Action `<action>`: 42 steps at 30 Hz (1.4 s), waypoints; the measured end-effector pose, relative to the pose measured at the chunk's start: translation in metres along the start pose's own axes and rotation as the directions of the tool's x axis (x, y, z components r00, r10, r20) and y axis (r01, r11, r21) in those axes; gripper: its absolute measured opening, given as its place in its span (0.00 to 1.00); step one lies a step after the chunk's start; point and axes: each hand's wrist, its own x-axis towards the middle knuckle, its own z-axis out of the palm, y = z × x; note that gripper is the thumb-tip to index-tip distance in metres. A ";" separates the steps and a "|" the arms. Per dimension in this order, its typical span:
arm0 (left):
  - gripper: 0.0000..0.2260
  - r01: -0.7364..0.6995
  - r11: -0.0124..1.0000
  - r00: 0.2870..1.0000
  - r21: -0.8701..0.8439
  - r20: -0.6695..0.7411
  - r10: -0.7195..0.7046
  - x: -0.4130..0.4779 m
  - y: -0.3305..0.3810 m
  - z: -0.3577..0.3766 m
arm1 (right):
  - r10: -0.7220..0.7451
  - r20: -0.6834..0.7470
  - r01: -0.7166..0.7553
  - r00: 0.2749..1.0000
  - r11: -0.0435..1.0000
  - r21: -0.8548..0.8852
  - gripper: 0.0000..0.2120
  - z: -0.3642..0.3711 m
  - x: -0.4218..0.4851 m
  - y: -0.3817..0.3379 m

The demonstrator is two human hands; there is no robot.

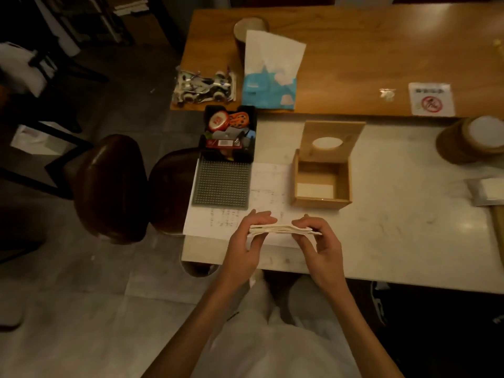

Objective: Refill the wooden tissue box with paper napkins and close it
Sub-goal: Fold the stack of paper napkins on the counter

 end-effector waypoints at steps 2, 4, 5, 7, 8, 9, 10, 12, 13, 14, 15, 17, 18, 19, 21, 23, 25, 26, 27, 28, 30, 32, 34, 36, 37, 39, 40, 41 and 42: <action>0.14 0.002 1.000 0.999 0.002 0.050 -0.002 0.003 -0.020 -0.009 | 0.014 -0.018 -0.014 1.000 1.000 -0.001 0.18 0.015 0.001 0.011; 0.17 0.049 0.999 0.995 0.019 0.089 -0.050 0.004 -0.038 -0.014 | 0.038 -0.019 -0.038 0.999 0.999 0.012 0.22 0.026 -0.001 0.025; 0.20 0.069 0.997 0.992 0.026 0.100 -0.071 0.004 -0.045 -0.016 | 0.048 -0.013 -0.047 0.999 0.999 0.024 0.24 0.030 -0.003 0.031; 0.22 0.093 0.996 0.991 0.012 0.100 -0.094 0.002 -0.053 -0.017 | 0.058 -0.005 -0.058 0.998 0.997 0.045 0.26 0.037 -0.007 0.040; 0.23 0.099 0.995 0.991 0.003 0.095 -0.099 0.000 -0.054 -0.018 | 0.061 -0.011 -0.060 0.998 0.997 0.051 0.26 0.039 -0.009 0.041; 0.23 0.103 0.995 0.991 -0.003 0.091 -0.103 -0.001 -0.054 -0.018 | 0.063 -0.028 -0.061 0.998 0.996 0.058 0.26 0.041 -0.011 0.041; 0.23 0.109 0.994 0.990 -0.008 0.090 -0.108 -0.002 -0.053 -0.018 | 0.065 -0.050 -0.061 0.997 0.996 0.068 0.26 0.043 -0.012 0.041; 0.22 0.119 0.993 0.989 -0.014 0.092 -0.117 -0.002 -0.053 -0.018 | 0.076 -0.086 -0.067 0.993 0.992 0.105 0.26 0.048 -0.012 0.040; 0.22 0.121 0.992 0.988 -0.017 0.096 -0.119 -0.001 -0.053 -0.018 | 0.089 -0.092 -0.076 0.992 0.989 0.130 0.26 0.051 -0.012 0.039; 0.22 0.118 0.993 0.988 -0.018 0.101 -0.116 0.000 -0.053 -0.016 | 0.102 -0.092 -0.086 0.991 0.984 0.155 0.26 0.055 -0.011 0.039; 0.23 0.110 0.994 0.989 -0.017 0.106 -0.107 0.000 -0.053 -0.015 | 0.112 -0.092 -0.095 0.989 0.980 0.175 0.25 0.059 -0.011 0.039; 0.24 0.092 0.996 0.990 -0.017 0.108 -0.090 0.001 -0.053 -0.013 | 0.125 -0.106 -0.100 0.986 0.972 0.212 0.25 0.065 -0.010 0.038; 0.25 0.085 0.996 0.991 -0.020 0.105 -0.083 0.001 -0.054 -0.012 | 0.134 -0.121 -0.103 0.984 0.966 0.236 0.25 0.067 -0.010 0.038; 0.26 0.080 0.996 0.992 -0.024 0.102 -0.078 0.001 -0.055 -0.012 | 0.145 -0.134 -0.107 0.980 0.960 0.259 0.25 0.068 -0.010 0.040; 0.27 0.086 0.996 0.992 -0.038 0.097 -0.082 0.001 -0.058 -0.012 | 0.171 -0.137 -0.126 0.976 0.950 0.286 0.26 0.070 -0.011 0.042; 0.27 0.101 0.994 0.989 -0.050 0.110 -0.095 0.001 -0.057 -0.009 | 0.186 -0.117 -0.148 0.976 0.949 0.277 0.26 0.075 -0.013 0.041; 0.27 0.107 0.993 0.986 -0.050 0.131 -0.099 0.001 -0.056 -0.005 | 0.203 -0.127 -0.162 0.971 0.947 0.278 0.27 0.079 -0.013 0.039; 0.27 0.099 0.994 0.986 -0.039 0.141 -0.092 0.001 -0.056 -0.004 | 0.207 -0.139 -0.162 0.968 0.945 0.284 0.27 0.079 -0.014 0.039; 0.25 0.079 0.997 0.986 -0.015 0.152 -0.076 0.001 -0.058 -0.004 | 0.201 -0.139 -0.157 0.970 0.948 0.276 0.27 0.078 -0.014 0.040; 0.24 0.052 0.998 0.985 0.019 0.164 -0.055 0.002 -0.060 -0.006 | 0.188 -0.119 -0.155 0.975 0.957 0.245 0.28 0.075 -0.016 0.043; 0.20 0.012 0.997 0.984 0.076 0.179 -0.026 0.003 -0.066 -0.012 | 0.171 -0.057 -0.164 0.984 0.981 0.108 0.31 0.067 -0.021 0.053; 0.16 -0.001 0.995 0.987 0.101 0.162 -0.016 0.005 -0.071 -0.019 | 0.125 -0.047 -0.128 0.991 0.988 -0.085 0.29 0.057 -0.025 0.065; 0.13 -0.020 0.990 0.990 0.140 0.144 0.000 0.006 -0.076 -0.025 | -0.024 -0.084 0.001 0.996 0.964 -0.265 0.17 0.049 -0.024 0.074; 0.11 -0.061 0.981 0.989 0.185 0.145 0.034 0.008 -0.078 -0.031 | -0.151 -0.080 0.112 0.985 0.924 -0.366 0.11 0.043 -0.020 0.076; 0.11 -0.090 0.977 0.987 0.192 0.151 0.061 0.009 -0.078 -0.034 | -0.183 -0.066 0.145 0.981 0.912 -0.384 0.10 0.041 -0.018 0.072; 0.12 -0.148 0.973 0.975 0.179 0.190 0.114 0.010 -0.076 -0.037 | -0.225 -0.019 0.194 0.974 0.876 -0.441 0.13 0.038 -0.014 0.066; 0.14 -0.161 0.970 0.969 0.181 0.215 0.121 0.012 -0.074 -0.038 | -0.222 0.005 0.196 0.975 0.854 -0.483 0.15 0.038 -0.012 0.065; 0.16 -0.157 0.969 0.966 0.191 0.235 0.110 0.013 -0.074 -0.038 | -0.206 0.018 0.185 0.978 0.832 -0.523 0.17 0.038 -0.010 0.065; 0.17 -0.143 0.969 0.965 0.203 0.246 0.091 0.013 -0.075 -0.039 | -0.190 0.019 0.169 0.982 0.817 -0.552 0.18 0.038 -0.009 0.065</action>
